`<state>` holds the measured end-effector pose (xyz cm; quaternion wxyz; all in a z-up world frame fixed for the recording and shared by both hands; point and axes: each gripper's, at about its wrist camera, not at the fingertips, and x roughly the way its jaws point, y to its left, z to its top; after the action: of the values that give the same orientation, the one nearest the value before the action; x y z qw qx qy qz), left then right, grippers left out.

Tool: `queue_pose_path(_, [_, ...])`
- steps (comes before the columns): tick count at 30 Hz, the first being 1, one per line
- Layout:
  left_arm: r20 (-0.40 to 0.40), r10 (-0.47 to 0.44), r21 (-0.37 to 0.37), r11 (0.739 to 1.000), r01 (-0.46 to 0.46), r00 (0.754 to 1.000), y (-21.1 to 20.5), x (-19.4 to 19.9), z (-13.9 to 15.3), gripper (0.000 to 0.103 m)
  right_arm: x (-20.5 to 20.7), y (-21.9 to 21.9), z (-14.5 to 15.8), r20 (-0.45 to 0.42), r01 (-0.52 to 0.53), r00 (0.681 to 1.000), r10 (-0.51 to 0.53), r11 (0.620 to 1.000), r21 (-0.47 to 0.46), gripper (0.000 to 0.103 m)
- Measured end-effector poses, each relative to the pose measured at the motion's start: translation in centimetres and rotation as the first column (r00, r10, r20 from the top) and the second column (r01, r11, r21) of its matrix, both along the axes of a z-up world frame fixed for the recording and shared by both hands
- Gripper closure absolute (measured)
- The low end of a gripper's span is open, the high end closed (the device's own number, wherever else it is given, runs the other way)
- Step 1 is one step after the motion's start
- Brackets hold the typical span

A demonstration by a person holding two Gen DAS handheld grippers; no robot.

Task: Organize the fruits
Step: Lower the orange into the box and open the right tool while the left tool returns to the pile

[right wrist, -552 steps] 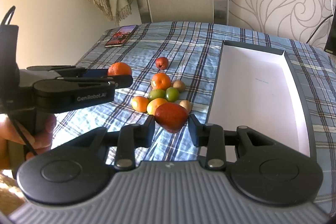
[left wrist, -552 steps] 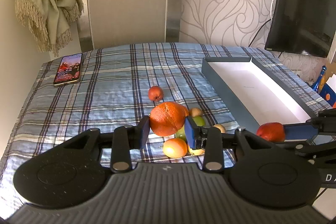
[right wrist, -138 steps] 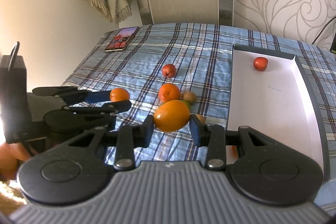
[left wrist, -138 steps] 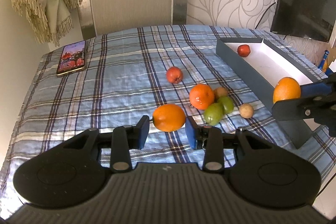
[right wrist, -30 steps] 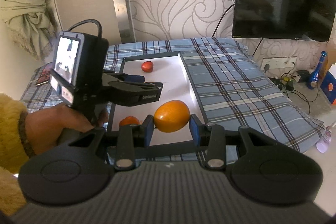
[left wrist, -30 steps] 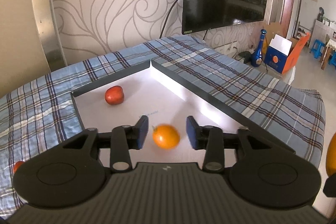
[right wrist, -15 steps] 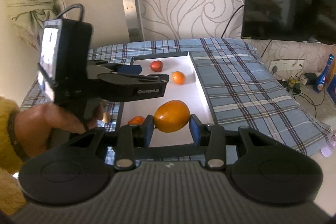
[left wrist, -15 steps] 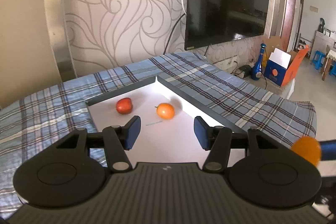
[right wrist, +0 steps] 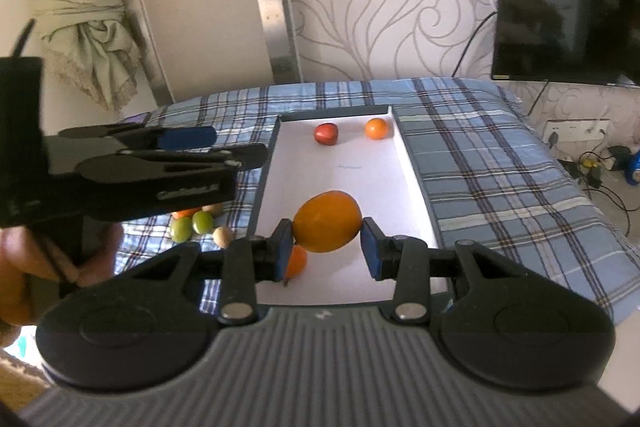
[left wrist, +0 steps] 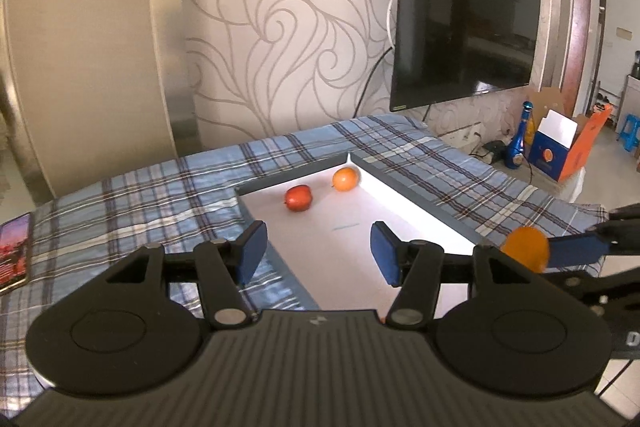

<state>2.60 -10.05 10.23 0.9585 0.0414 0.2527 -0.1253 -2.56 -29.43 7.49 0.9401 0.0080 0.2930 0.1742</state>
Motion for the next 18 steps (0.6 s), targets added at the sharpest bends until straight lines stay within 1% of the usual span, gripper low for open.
queue_pose_path(5, [0.000, 0.028, 0.003, 1.000, -0.028, 1.000, 0.3, -1.1, 0.1, 0.039, 0.5, 0.4, -0.2, -0.008, -0.033, 0.999, 0.033, 0.999, 0.002, 0.063])
queue_pose_path(13, [0.004, 0.084, 0.001, 0.996, -0.084, 0.996, 1.1, -2.2, 0.2, 0.039, 1.5, 0.2, -0.2, -0.017, -0.057, 0.998, 0.057, 0.998, 0.011, 0.063])
queue_pose_path(18, [0.010, 0.117, 0.013, 0.993, -0.117, 0.993, 1.7, -2.9, 0.2, 0.039, 2.2, 0.2, -0.6, -0.028, -0.069, 0.997, 0.070, 0.998, 0.013, 0.063])
